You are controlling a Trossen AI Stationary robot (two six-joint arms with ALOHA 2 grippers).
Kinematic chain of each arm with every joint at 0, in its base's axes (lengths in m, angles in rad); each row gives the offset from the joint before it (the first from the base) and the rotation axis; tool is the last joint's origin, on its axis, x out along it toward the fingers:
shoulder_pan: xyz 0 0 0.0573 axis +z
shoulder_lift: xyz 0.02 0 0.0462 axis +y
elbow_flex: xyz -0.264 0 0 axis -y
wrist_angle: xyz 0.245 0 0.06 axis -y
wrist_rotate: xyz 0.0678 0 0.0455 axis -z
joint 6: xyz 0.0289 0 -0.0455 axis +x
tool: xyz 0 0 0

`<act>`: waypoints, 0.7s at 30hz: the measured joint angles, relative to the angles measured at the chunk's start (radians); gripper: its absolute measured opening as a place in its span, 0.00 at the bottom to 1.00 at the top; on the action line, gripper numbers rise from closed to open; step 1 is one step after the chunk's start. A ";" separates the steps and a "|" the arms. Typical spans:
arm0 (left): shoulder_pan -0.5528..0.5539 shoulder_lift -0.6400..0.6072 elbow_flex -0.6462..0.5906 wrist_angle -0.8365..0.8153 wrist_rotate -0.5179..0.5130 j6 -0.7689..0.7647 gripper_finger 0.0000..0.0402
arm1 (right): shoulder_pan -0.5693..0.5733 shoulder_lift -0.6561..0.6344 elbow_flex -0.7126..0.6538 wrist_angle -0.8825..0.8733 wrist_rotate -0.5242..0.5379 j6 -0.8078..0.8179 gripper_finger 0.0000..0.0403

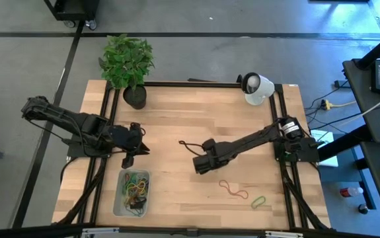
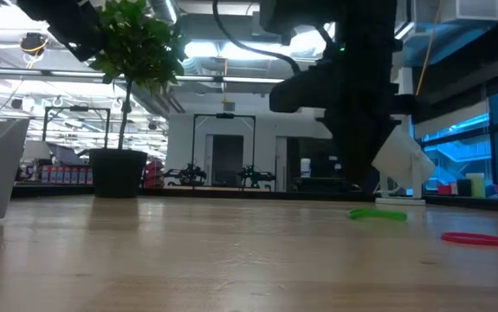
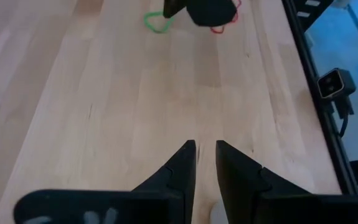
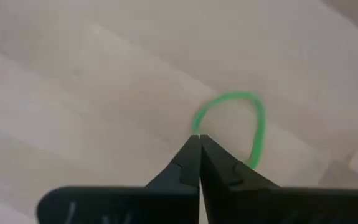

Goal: Pick and place rubber bands into bin
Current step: Put the green rubber band into the bin

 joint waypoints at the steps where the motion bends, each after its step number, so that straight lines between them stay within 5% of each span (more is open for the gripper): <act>1: 0.000 0.000 0.000 0.006 0.000 0.000 0.14 | 0.002 0.000 0.000 0.000 0.008 0.000 0.01; 15: 0.000 0.000 0.000 0.008 0.013 -0.034 0.14 | 0.033 -0.003 -0.099 0.075 0.016 -0.004 0.29; 21: 0.000 0.000 0.000 0.008 0.014 -0.035 0.14 | 0.034 -0.006 -0.182 0.210 -0.058 -0.008 0.28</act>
